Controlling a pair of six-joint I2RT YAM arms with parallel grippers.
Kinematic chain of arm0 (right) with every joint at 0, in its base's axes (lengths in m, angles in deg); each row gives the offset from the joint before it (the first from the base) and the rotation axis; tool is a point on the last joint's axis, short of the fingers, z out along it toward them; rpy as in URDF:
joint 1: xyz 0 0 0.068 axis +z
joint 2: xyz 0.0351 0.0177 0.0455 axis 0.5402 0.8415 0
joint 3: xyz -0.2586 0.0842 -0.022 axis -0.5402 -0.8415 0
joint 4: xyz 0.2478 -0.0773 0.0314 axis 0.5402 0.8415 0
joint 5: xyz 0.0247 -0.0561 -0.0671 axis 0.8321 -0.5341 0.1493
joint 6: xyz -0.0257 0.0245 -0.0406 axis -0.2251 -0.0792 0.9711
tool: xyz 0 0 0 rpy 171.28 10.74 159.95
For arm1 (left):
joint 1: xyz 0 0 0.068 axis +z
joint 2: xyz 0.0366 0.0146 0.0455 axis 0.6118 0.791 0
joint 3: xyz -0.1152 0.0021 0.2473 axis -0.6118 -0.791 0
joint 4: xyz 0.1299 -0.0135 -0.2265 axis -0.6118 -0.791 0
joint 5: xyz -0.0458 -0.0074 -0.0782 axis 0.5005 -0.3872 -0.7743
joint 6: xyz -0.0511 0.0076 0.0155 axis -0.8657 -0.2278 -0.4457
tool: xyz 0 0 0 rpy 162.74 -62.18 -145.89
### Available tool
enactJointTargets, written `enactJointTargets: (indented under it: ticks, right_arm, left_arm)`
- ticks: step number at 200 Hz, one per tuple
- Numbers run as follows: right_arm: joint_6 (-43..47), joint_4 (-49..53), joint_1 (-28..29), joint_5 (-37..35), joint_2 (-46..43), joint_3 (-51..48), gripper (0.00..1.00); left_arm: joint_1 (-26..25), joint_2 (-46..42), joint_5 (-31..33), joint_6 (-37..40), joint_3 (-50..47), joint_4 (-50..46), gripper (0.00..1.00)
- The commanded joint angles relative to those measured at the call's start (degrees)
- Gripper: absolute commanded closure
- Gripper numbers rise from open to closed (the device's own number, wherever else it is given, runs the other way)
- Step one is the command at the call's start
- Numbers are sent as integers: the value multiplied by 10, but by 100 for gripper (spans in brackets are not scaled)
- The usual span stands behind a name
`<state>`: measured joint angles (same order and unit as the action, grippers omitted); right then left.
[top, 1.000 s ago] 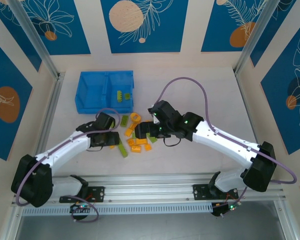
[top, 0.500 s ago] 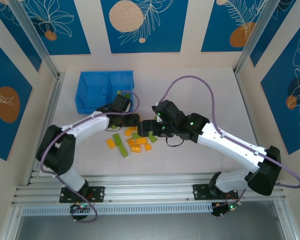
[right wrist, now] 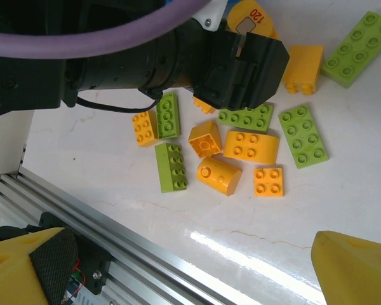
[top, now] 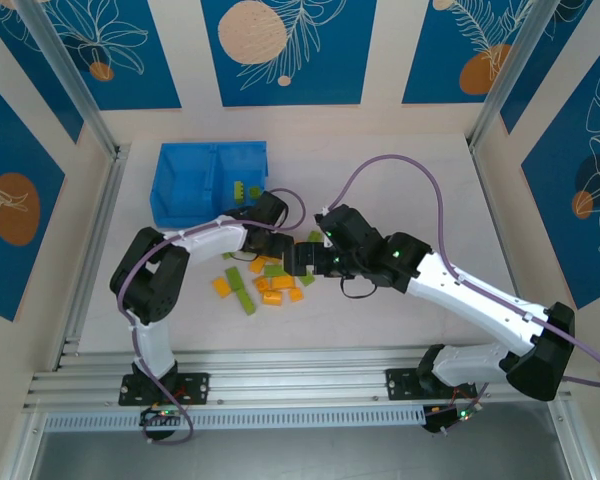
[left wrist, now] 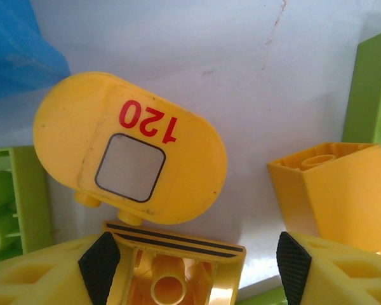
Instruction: Sort the legos into containers by color
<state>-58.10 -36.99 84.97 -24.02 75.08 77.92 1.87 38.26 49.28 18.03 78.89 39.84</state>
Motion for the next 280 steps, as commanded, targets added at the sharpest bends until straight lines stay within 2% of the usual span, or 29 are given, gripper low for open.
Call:
enactJointTargets:
  ticks: [1,34,71,97,108,130,137,185,218,280]
  right_arm:
    - [-10,4,-2,-10,-11,-8,3]
    - [-10,2,-2,-5,-10,-2,3]
    - [-13,2,-2,-4,-8,-1,3]
    - [-12,-2,-2,3,-3,4,3]
    - [-10,1,-2,3,-2,7,3]
    - [-10,5,-1,-1,-3,7,3]
    - [-11,6,-2,-1,-3,8,3]
    - [-14,8,-1,-4,-8,4,3]
    - [-17,6,-1,-4,-8,2,3]
    - [-13,3,-1,-6,-7,3,3]
  left_arm:
    - [-5,21,37,33,-10,-48,27]
    - [-5,35,30,40,-8,-63,25]
    - [-4,8,50,46,-35,-65,20]
    - [-4,27,80,48,-38,-73,20]
    - [-4,34,81,42,-47,-61,25]
    - [-2,43,85,23,-57,-42,45]
    - [-3,48,84,22,-57,-39,48]
    - [0,54,72,16,-59,-39,51]
    - [7,-4,52,0,-72,-29,54]
    - [75,-139,124,14,-8,-95,54]
